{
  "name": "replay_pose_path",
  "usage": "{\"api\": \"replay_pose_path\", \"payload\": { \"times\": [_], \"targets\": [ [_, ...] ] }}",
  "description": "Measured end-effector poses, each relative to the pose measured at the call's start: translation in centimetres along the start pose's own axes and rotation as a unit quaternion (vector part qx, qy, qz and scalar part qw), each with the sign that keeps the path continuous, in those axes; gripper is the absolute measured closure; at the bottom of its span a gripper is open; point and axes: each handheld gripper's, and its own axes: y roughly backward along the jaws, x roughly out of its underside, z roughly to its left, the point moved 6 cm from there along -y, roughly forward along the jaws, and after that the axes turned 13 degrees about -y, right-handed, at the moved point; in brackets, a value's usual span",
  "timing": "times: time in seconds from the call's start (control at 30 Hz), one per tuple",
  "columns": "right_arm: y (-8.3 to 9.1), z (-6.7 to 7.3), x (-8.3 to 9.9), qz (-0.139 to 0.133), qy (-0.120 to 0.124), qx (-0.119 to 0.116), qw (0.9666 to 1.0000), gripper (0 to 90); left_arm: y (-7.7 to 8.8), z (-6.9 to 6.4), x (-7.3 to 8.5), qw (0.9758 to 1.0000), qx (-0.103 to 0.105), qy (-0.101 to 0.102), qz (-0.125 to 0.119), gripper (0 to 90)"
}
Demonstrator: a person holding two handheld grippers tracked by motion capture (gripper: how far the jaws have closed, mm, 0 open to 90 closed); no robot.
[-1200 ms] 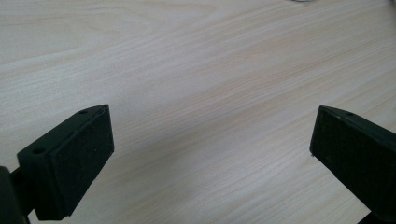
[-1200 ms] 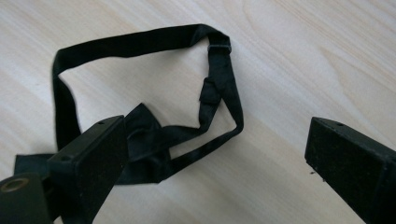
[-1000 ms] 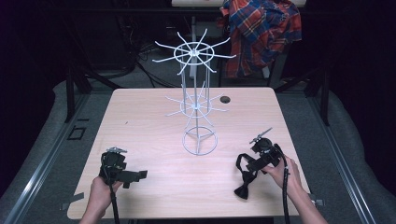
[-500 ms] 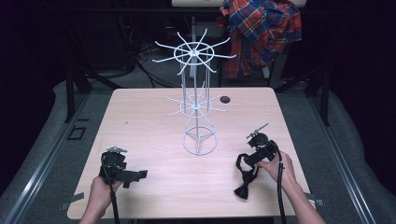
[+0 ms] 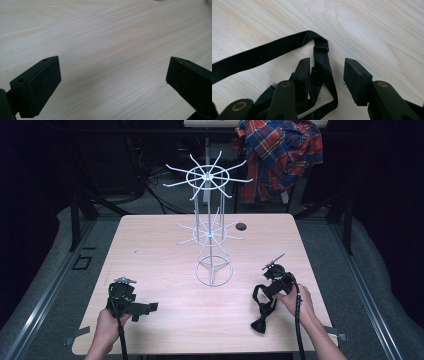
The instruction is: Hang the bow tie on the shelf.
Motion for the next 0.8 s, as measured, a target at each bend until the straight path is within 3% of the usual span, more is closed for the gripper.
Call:
{"api": "replay_pose_path", "payload": {
  "times": [0.27, 0.3, 0.8],
  "targets": [
    [-0.4, 0.12, 0.19, 0.011, -0.001, 0.007, 0.9999, 63.1, 0.04, -0.03, 0.01, 1.0, 0.0, -0.002, 0.001, 0.0],
    [-0.61, 0.26, 0.17, 0.0, -0.006, 0.005, 1.0, 64.6, 0.03, -0.04, 0.01, 1.0, 0.0, -0.002, 0.0, 0.0],
    [-0.08, 0.37, 0.15, 0.009, 0.007, 0.005, 0.9999, 83.8, 0.01, -0.04, 0.01, 1.0, 0.0, -0.002, 0.002, 0.0]
  ]
}}
